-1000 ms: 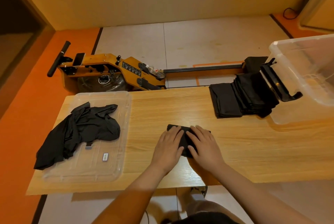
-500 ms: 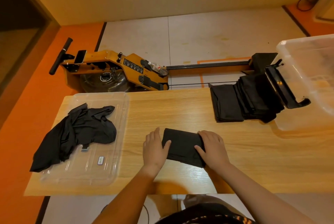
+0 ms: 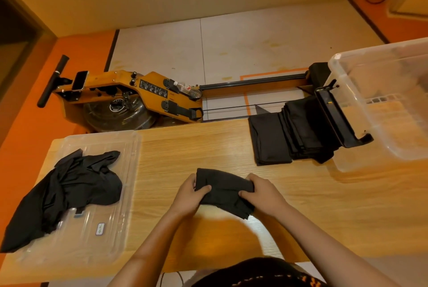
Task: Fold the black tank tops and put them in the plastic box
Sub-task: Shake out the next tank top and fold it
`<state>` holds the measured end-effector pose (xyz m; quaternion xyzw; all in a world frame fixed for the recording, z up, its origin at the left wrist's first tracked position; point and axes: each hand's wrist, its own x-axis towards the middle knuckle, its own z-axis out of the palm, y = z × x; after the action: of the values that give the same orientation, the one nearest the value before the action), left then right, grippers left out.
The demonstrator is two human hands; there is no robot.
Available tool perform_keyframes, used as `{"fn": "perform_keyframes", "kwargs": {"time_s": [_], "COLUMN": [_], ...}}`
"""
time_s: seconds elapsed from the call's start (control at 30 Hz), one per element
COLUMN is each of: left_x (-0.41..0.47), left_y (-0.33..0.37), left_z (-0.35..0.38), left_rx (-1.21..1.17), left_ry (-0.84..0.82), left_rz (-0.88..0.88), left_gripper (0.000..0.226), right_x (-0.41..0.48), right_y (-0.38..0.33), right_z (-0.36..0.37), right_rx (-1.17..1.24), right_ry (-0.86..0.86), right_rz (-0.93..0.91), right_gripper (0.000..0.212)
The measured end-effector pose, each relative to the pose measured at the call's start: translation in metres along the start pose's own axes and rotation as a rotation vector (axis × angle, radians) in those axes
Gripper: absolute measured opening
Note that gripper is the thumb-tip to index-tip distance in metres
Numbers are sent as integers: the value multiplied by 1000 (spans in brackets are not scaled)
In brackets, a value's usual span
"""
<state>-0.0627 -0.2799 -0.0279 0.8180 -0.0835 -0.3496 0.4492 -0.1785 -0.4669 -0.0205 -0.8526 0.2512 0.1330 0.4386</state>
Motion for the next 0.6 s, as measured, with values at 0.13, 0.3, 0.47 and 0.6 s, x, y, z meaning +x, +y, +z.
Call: {"fn": "perform_keyframes", "kwargs": {"time_s": [0.13, 0.3, 0.47, 0.6], "left_x": [25, 80, 144, 160], "left_y": [52, 132, 181, 163], "left_z": [1, 28, 79, 108], "left_rx": [-222, -258, -246, -179], "left_ry": [-3, 5, -48, -6], "left_rz": [-1, 114, 141, -43], "left_gripper": [22, 31, 29, 43], "right_x": [-7, -7, 14, 27], "right_y": [4, 6, 7, 17], "right_z": [-33, -53, -54, -44], "right_rx": [443, 701, 920, 965], "right_ry": [102, 401, 646, 751], "right_rz": [56, 95, 284, 496], "right_gripper": [19, 14, 35, 52]}}
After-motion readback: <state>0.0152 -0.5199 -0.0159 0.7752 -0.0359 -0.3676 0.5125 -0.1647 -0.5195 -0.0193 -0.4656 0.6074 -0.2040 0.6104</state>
